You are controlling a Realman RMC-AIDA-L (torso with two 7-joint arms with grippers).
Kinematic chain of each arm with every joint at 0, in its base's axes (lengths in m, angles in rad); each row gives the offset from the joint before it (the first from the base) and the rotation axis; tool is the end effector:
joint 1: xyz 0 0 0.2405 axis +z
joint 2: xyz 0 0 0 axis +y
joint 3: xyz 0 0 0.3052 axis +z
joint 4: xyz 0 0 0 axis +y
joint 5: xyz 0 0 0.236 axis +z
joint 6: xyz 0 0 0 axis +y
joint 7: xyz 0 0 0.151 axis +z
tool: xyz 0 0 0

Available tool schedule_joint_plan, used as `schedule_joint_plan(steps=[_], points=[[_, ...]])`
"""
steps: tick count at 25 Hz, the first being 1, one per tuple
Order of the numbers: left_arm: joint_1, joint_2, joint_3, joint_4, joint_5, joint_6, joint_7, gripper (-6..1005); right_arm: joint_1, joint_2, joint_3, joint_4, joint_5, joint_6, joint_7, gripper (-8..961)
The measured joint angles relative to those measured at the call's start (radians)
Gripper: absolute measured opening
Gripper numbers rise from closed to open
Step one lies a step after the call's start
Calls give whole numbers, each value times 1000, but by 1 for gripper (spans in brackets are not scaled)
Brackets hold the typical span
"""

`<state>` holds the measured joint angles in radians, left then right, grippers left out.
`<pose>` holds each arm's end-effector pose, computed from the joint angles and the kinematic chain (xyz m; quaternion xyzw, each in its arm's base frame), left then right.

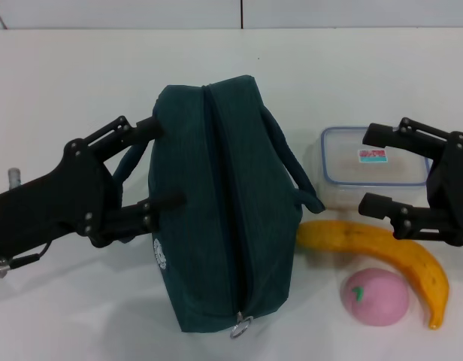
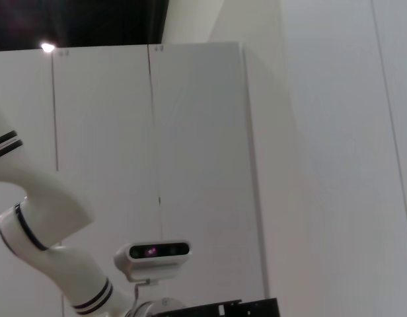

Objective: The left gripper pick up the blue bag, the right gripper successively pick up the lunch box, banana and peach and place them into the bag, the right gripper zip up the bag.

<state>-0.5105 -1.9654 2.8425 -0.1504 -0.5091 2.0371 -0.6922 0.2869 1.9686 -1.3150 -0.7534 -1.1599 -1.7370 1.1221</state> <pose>-0.3273 0.2861 -0.0101 -0.8628 -0.0566 -0.4810 0.1448 0.2774 0.3072 0.0004 -0.8977 0.0382 0.4303 0.0865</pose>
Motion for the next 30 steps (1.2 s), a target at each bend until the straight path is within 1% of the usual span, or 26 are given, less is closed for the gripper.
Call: schedule_joint_plan(steps=[2, 12, 17, 19, 21, 22, 25, 30], points=[[-1, 0, 0, 0, -2, 0, 1, 888, 0, 3, 8, 1, 0, 1, -1, 840], [-3, 0, 0, 0, 3, 0, 1, 887, 0, 7, 14, 2, 0, -3, -2, 840], [-4, -7, -6, -9, -7, -2, -1, 887, 0, 9, 14, 2, 0, 1, -2, 840], [-14, -3, -7, -9, -17, -3, -22, 888, 0, 9, 14, 3, -1, 1, -2, 840], [-41, 11, -5, -24, -36, -4, -99, 884, 0, 9, 14, 3, -4, 2, -2, 840], [-48, 14, -5, -30, -39, -4, -122, 879, 0, 10, 14, 3, -5, 2, -2, 840], [-110, 27, -4, -96, -57, -4, -288, 867, 0, 10, 14, 4, -7, 2, -2, 839], [-197, 30, -1, -232, -77, -4, -499, 845, 0, 13, 14, 5, -8, 2, 1, 839]])
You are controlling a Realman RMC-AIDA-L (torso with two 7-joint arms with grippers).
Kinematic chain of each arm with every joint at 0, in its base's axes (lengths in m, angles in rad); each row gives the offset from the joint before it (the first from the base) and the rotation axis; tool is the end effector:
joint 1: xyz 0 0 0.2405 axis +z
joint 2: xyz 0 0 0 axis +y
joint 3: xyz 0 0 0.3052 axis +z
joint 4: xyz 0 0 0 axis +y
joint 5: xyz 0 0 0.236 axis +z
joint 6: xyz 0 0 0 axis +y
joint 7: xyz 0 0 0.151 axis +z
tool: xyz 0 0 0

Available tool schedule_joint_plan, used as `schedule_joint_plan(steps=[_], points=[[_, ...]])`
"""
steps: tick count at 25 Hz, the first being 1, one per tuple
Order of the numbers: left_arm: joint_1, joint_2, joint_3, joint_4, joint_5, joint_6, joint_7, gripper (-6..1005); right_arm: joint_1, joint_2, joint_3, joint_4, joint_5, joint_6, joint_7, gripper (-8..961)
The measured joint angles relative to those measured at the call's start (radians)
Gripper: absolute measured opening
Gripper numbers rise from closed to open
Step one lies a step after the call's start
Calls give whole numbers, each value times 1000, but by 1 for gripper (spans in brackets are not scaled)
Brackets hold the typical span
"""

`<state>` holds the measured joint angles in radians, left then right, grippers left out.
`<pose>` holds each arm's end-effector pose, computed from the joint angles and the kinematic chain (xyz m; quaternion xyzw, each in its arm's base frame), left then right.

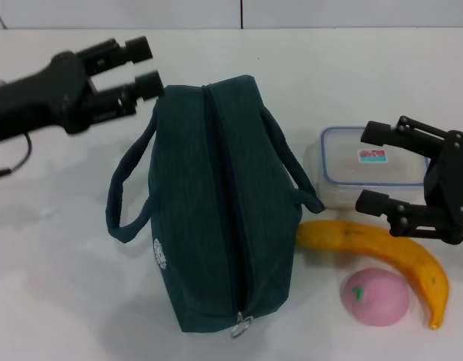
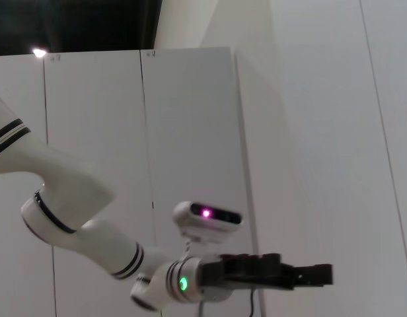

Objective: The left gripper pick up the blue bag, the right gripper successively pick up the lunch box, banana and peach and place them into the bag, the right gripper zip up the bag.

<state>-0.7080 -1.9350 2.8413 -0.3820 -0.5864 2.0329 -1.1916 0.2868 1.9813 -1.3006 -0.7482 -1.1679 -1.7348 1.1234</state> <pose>-0.2983 0.3656 0.0446 -0.8733 -0.1663 -0.4481 0.0943 0.2770 0.3073 -0.0027 -0.8953 0.0434 0.4340 0.0901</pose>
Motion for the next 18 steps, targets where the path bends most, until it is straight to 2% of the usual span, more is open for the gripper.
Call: schedule_joint_plan(steps=[5, 8, 10, 14, 18], points=[[-81, -1, 3, -173, 20, 3, -222, 792, 8, 2, 18, -7, 0, 0, 20, 839], [-113, 21, 4, -211, 85, 6, -312, 769, 10, 5, 33, -11, 1, 0, 31, 839], [-116, 32, 4, -207, 126, 8, -337, 770, 11, 8, 39, -10, 1, 0, 32, 839], [-105, 35, 4, -206, 202, 9, -354, 774, 18, 9, 41, -12, 1, 2, 34, 839], [-78, 36, 4, -208, 211, 8, -344, 776, 39, 16, 51, -3, 2, 8, 30, 839]])
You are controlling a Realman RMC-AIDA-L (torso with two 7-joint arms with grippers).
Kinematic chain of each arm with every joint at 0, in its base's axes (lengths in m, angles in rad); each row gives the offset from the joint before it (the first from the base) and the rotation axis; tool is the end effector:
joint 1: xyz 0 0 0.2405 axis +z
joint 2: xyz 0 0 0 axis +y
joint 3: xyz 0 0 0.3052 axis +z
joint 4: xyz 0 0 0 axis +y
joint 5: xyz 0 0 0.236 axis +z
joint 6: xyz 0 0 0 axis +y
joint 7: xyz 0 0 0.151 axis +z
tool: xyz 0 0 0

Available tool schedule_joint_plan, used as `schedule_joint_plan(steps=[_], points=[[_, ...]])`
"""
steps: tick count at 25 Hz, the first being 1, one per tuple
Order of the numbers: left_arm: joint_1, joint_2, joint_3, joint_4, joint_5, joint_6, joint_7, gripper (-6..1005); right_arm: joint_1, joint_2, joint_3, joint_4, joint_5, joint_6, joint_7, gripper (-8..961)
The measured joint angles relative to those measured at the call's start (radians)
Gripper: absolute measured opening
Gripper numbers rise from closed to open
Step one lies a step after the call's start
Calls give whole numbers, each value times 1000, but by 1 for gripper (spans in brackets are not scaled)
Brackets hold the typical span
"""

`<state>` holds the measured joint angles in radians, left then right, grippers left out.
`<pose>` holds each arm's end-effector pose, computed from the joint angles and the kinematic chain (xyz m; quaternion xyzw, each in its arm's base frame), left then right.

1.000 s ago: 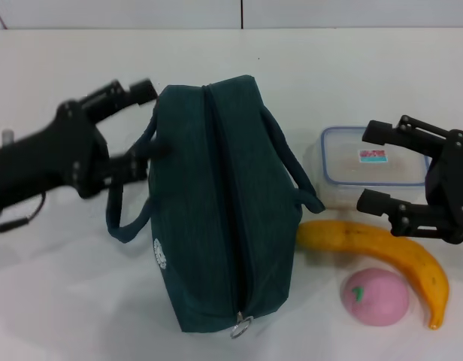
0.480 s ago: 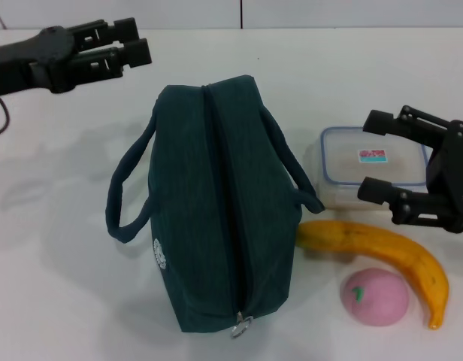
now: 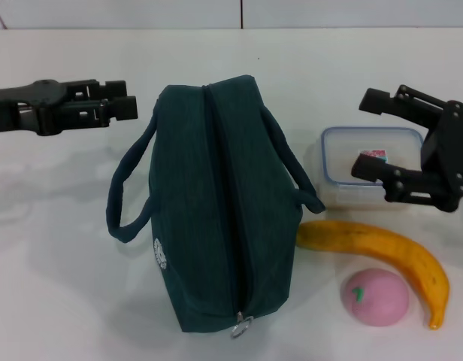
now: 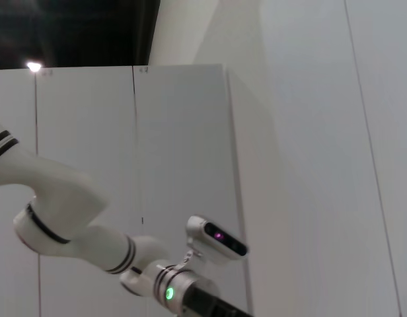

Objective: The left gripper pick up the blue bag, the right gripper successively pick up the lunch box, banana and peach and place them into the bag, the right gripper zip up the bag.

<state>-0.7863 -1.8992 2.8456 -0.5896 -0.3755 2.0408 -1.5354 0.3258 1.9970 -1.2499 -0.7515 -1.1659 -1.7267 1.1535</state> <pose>-0.3091 0.3810 0.0784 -0.8921 -0.3143 -0.3210 0.0483 0.2640 0.3232 0.0022 -0.8869 0.0413 0.4491 0.1000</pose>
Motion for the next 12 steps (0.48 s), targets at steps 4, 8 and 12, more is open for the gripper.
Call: schedule_joint_plan(steps=[4, 8, 12], points=[[12, -5, 0, -4, 0, -2, 1, 775, 19, 8, 1, 2, -4, 33, 0, 839], [21, -8, 0, -2, -5, -3, -15, 773, 25, 13, 3, 2, -4, 48, -3, 839], [23, -13, 0, -1, -8, -3, -49, 772, 30, 14, 3, 3, -5, 56, -5, 839]])
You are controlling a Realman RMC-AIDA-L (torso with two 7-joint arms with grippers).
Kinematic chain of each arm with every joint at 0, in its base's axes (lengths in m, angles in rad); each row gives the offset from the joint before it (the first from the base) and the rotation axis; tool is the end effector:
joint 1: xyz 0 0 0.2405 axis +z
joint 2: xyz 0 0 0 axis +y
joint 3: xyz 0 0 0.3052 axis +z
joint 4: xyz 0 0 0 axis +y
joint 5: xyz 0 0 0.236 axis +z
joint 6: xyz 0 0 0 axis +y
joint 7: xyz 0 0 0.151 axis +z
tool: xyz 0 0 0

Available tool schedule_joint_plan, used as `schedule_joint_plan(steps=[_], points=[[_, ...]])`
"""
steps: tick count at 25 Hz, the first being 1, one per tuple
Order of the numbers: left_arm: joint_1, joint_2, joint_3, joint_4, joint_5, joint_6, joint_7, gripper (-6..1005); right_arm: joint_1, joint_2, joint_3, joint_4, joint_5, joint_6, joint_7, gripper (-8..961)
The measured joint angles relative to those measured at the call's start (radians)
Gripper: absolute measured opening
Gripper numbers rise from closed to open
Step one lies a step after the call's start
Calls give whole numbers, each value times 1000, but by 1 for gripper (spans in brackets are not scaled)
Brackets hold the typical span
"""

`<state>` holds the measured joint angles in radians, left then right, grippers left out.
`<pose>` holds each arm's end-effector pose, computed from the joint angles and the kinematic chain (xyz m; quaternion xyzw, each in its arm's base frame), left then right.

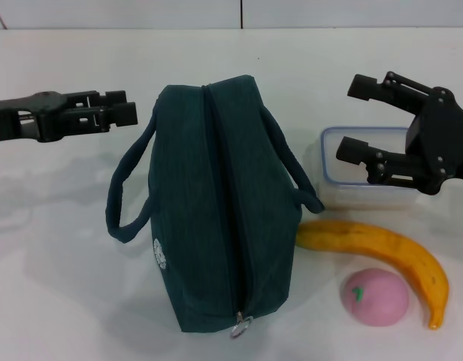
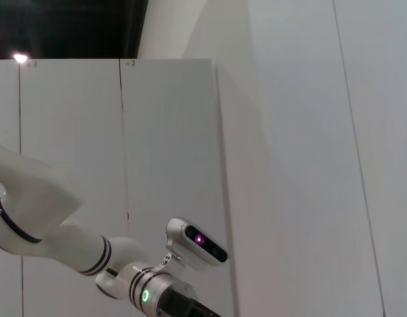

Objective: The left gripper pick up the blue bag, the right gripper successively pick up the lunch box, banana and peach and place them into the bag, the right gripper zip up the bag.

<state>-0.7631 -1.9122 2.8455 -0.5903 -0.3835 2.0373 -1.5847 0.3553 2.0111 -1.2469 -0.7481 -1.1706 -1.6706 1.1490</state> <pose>-0.3161 0.3732 0.0728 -0.8782 -0.3469 -0.3265 0.0422 0.2555 0.3372 -0.0047 -0.8878 0.0425 0.4437 0.1146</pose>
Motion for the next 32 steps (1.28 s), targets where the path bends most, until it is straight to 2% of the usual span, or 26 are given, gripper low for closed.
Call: schedule_joint_plan(steps=[9, 17, 32], points=[[-13, -16, 0, 9, 41, -2, -51, 766, 18, 2, -2, 17, 3, 0, -8, 839], [-31, -46, 0, 25, 62, -3, -100, 761, 22, 1, 0, 23, 6, 1, -18, 838], [-55, -81, 0, 15, 86, -30, -89, 750, 27, 3, -4, 41, 8, 1, -34, 838]])
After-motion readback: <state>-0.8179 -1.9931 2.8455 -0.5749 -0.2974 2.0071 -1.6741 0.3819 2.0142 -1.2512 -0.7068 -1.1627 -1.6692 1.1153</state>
